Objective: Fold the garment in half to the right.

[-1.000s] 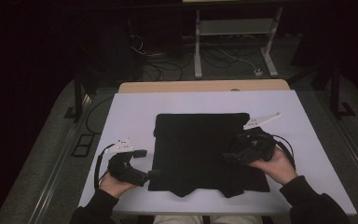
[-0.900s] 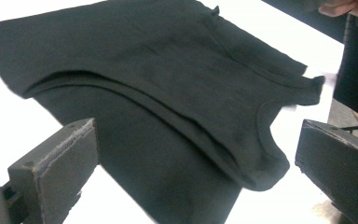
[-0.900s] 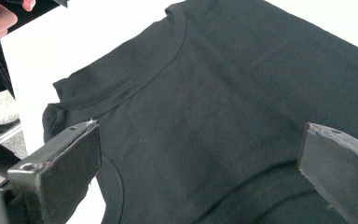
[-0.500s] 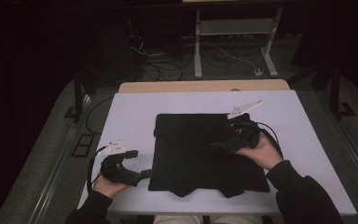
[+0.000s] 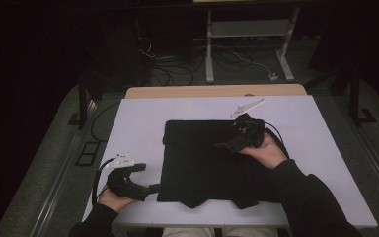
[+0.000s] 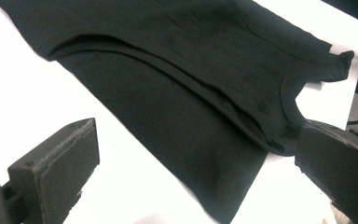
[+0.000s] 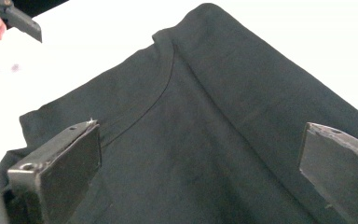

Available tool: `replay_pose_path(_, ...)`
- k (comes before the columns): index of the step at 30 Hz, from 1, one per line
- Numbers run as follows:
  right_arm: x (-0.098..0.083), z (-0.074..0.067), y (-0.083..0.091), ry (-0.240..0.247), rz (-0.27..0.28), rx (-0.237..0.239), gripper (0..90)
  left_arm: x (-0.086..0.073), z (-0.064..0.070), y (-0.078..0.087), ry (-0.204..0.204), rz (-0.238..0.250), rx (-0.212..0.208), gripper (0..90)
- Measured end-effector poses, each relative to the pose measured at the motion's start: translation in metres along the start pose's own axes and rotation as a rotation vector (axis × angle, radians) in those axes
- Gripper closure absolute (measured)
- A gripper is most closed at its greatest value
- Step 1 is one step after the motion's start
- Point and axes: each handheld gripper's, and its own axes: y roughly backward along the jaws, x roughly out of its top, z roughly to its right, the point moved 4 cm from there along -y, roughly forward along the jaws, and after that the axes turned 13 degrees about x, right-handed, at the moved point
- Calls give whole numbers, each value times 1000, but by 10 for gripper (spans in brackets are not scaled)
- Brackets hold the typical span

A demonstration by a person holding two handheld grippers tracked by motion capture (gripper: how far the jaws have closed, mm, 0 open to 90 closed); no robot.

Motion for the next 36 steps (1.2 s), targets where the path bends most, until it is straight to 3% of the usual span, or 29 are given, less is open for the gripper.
replay_pose_path(8, 12, 7, -8, -5, 4, 12, 0, -6, 7, -3, -25, -25, -42, 0)
replay_pose_path(24, 37, 19, -32, -15, 11, 20, 0, -15, 13, -13, -55, -83, -76, 0)
replay_pose_path(30, 42, 24, -41, -22, 7, 29, 0, -17, 20, -16, -79, -97, -121, 0)
replay_pose_path(36, 48, 28, -50, -25, 6, 36, 0, -20, 23, -19, -97, -115, -123, 0)
